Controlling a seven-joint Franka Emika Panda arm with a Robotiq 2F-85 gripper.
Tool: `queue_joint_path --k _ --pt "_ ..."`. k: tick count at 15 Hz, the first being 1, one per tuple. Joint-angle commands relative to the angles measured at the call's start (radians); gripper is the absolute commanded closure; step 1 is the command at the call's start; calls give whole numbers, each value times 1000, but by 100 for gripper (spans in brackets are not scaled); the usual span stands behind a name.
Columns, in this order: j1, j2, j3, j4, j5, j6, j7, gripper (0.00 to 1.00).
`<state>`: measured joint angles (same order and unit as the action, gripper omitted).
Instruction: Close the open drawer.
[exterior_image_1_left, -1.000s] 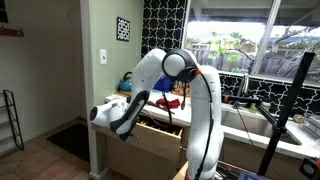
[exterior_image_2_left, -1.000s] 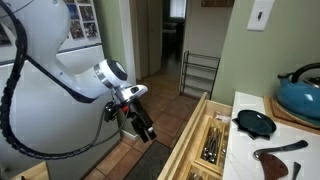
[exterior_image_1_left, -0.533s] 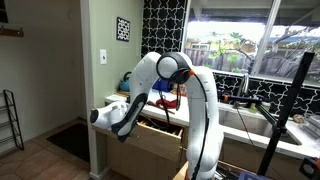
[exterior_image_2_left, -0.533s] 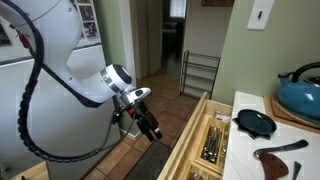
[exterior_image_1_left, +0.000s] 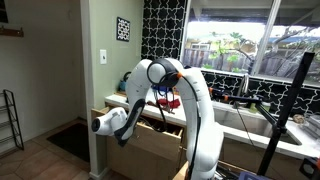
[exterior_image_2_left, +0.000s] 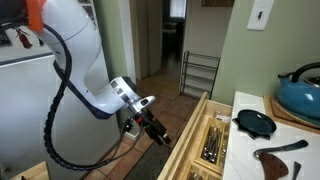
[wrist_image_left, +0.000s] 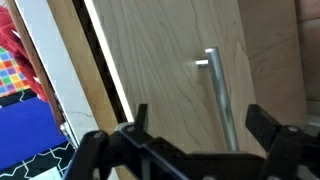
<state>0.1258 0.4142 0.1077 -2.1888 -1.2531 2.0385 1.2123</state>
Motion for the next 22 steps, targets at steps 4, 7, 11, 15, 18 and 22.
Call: queue_joint_path --k 4,7,11,15,18,22 --pt "-10 111 -41 74 -106 41 36 0" --pt "-19 138 -49 93 -131 43 35 0" --pt "-30 156 -65 110 -157 40 35 0" --pt "-52 166 -99 118 -215 28 38 0" --pt "-91 185 -123 131 -265 41 37 0" --pt "-124 182 -133 145 -294 30 41 0"
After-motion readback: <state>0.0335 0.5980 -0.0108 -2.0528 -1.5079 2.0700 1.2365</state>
